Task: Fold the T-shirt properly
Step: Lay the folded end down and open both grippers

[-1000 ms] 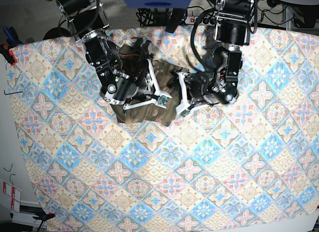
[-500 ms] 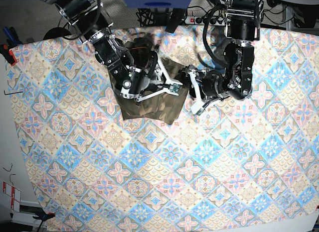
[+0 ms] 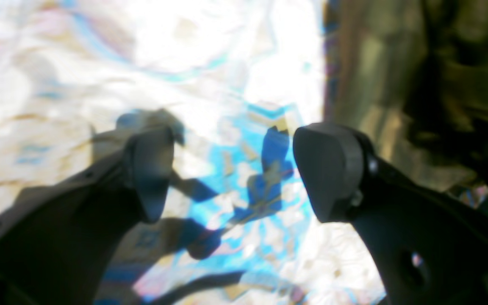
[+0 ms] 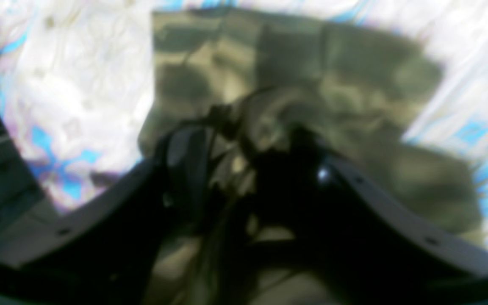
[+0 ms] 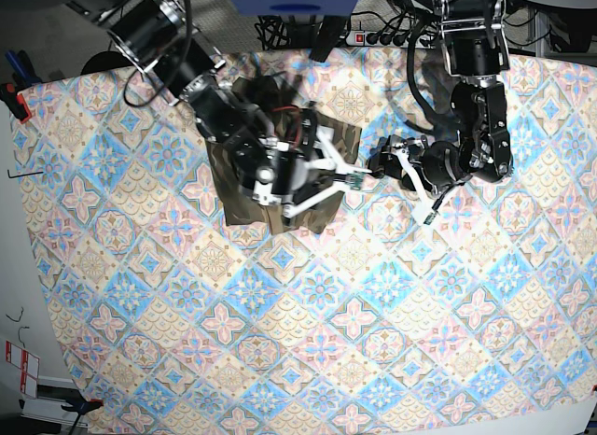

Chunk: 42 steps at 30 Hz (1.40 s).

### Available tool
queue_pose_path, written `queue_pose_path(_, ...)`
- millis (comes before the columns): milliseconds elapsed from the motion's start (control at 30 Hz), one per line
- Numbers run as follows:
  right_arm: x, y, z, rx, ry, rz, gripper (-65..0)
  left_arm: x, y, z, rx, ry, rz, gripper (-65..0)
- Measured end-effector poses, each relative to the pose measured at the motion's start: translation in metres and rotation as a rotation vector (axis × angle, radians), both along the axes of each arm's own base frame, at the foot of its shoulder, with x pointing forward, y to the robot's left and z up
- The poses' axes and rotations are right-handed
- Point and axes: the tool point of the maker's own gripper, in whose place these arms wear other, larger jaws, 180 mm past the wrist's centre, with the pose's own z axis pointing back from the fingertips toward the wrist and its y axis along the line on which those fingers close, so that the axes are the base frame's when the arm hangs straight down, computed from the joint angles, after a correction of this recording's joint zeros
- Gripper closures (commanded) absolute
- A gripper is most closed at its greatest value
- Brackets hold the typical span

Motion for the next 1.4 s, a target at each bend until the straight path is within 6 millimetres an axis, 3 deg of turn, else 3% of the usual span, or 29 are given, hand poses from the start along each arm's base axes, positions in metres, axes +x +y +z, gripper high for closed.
queue_pose_path(133,0.008,0.042,0.028,0.087,-0.033,0.037,-20.6,-0.002,-0.002,-0.001,-0.010,-0.002,0.002,-48.7)
queue_pose_path(233,0.020,0.046,0.041,0.091,-0.054,0.024,-11.1,-0.003,-0.006,-0.002,-0.006,0.002,-0.018,-48.2)
queue_pose_path(367,0.054,0.007,0.043,0.065,-0.063,-0.134,-0.2,-0.004,-0.017,-0.002,-0.004,0.000,-0.065,-48.1)
queue_pose_path(500,0.079,-0.044,0.061,0.050,-0.158,-0.233,-1.9,-0.005,-0.018,-0.002,-0.004,0.001,-0.067,-48.1)
queue_pose_path(633,0.088,-0.084,0.086,0.058,-0.265,-0.293,-1.8,-0.006,-0.018,-0.002,-0.005,0.002,-0.068,-48.1)
queue_pose_path(700,0.081,-0.106,0.074,0.042,-0.234,-0.358,-1.8,-0.005,-0.019,-0.002,-0.002,0.002,-0.075,-48.1)
queue_pose_path(767,0.065,-0.134,0.050,-0.023,-0.168,-0.417,-1.8,-0.009,-0.021,-0.003,0.014,0.005,-0.108,-48.1)
queue_pose_path(867,0.046,-0.153,0.031,-0.083,-0.119,-0.443,-1.8,-0.012,-0.021,-0.005,0.046,0.009,-0.169,-48.0)
queue_pose_path(1033,0.015,-0.139,0.012,-0.051,-0.037,-0.417,-1.8,-0.016,-0.012,0.003,0.120,-0.011,-0.234,-48.0)
queue_pose_path(1133,0.003,-0.137,0.004,-0.102,-0.024,-0.364,-1.9,-0.006,-0.013,0.028,0.165,-0.106,-0.298,-48.0)
queue_pose_path(1200,-0.005,-0.119,-0.002,-0.103,-0.005,-0.295,-1.9,0.005,-0.020,0.046,0.167,-0.176,-0.323,-48.0)
queue_pose_path(1267,-0.021,-0.099,-0.019,-0.084,0.069,-0.237,-1.9,0.011,-0.023,0.059,0.175,-0.211,-0.333,-48.0)
queue_pose_path(1400,-0.051,-0.085,-0.064,-0.156,0.223,-0.191,-1.9,0.007,-0.014,0.064,0.240,-0.205,-0.357,-48.0)
